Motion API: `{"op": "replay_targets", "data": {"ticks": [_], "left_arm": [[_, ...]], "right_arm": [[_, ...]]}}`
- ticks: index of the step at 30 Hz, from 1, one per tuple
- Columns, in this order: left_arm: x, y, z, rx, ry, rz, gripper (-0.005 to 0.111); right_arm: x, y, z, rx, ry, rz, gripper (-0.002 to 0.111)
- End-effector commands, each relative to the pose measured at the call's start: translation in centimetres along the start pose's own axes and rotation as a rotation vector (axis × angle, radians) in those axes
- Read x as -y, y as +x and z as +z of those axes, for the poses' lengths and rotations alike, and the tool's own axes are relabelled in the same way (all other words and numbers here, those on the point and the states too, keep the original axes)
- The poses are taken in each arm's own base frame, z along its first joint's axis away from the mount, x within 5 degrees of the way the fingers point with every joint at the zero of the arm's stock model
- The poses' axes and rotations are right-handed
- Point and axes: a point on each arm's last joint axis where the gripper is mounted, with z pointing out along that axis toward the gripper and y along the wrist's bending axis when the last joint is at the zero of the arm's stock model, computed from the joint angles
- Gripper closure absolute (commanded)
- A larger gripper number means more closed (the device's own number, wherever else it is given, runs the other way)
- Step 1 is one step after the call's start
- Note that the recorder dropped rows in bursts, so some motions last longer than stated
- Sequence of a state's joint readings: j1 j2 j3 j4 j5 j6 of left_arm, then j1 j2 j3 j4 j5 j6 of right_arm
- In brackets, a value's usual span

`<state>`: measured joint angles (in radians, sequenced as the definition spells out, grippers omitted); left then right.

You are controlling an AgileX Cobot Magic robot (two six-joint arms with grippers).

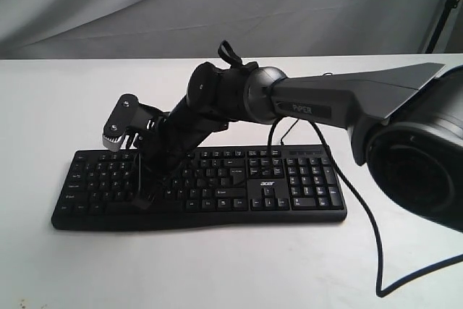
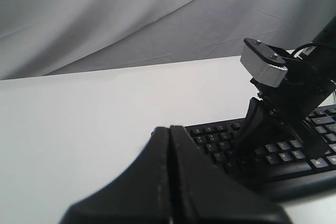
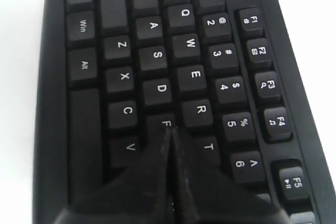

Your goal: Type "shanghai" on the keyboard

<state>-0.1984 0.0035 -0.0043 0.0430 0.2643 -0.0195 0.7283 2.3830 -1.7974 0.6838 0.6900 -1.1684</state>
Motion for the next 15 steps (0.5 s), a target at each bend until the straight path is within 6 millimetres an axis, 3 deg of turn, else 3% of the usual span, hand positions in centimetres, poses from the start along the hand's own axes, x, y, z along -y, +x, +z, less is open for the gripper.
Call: {"op": "replay_targets", "data": {"ticks": [1, 11, 15], "left_arm": [[0.02, 0.08, 0.01, 0.004, 0.004, -0.001, 0.107], [0.02, 0.08, 0.01, 0.004, 0.004, -0.001, 0.107], [0.02, 0.08, 0.01, 0.004, 0.004, -0.001, 0.107]], "right_arm": [[0.11, -0.27, -0.08, 0.009, 0.010, -0.002, 0.108], [0.11, 0.37, 0.76, -0.005, -0.001, 0.008, 0.108], [0.05, -0.08, 0.14, 0.003, 0.000, 0.002, 0.108]]}}
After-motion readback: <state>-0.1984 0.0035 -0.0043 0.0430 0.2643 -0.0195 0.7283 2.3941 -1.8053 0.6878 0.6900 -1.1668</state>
